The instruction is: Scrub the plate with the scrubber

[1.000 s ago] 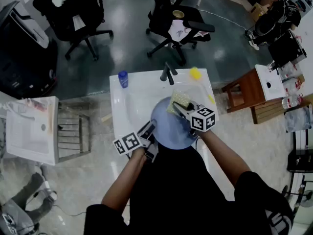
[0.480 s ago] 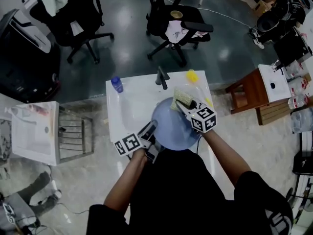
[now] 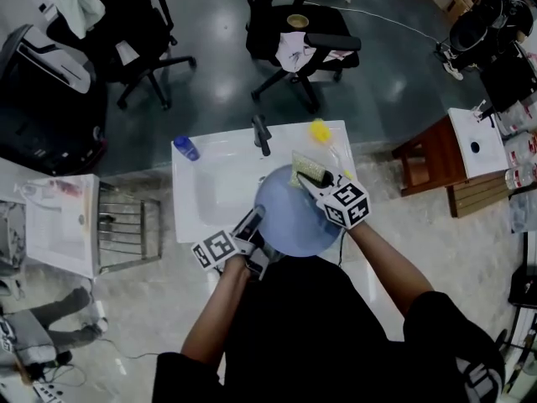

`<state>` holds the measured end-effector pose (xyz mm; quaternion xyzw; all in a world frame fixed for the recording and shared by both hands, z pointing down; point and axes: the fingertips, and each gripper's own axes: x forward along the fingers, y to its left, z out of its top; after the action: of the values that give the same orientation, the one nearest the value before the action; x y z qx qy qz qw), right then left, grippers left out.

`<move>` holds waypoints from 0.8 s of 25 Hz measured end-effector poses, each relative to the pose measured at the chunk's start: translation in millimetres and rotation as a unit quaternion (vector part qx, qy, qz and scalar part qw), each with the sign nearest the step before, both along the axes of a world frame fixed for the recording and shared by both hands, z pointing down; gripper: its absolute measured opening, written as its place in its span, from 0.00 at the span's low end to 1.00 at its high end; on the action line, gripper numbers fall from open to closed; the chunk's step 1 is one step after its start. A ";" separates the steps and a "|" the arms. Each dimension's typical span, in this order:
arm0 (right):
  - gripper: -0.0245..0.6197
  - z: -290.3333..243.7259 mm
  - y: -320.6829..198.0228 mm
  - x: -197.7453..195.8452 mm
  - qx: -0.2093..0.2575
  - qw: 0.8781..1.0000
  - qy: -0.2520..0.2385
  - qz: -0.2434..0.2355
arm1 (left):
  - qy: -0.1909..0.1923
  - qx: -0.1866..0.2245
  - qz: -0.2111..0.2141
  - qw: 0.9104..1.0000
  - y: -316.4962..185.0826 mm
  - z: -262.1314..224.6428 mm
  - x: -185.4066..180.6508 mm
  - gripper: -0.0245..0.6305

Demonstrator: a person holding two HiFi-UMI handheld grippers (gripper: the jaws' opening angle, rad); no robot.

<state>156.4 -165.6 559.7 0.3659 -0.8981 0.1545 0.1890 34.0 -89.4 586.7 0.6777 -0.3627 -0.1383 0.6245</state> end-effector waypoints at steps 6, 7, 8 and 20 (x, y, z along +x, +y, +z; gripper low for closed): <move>0.13 15.7 15.0 13.2 -0.058 0.996 -0.065 -0.020 | -0.011 -0.013 -0.027 0.999 3.2 7.5 21.4 0.18; 0.13 17.0 17.8 13.9 -0.068 0.995 -0.075 -0.024 | -0.006 -0.014 -0.032 0.999 3.1 7.9 25.9 0.18; 0.13 17.9 20.0 14.0 -0.079 0.993 -0.084 -0.028 | -0.002 -0.011 -0.035 0.999 1.6 8.0 29.6 0.18; 0.13 17.2 56.1 -2.6 -0.144 0.980 -0.092 -0.098 | 0.019 -0.025 -0.052 0.998 -7.9 11.8 39.2 0.18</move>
<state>153.7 -109.5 576.9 0.2292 -0.9115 0.2959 0.1702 73.2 -97.3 598.5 0.6392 -0.3891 -0.1746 0.6400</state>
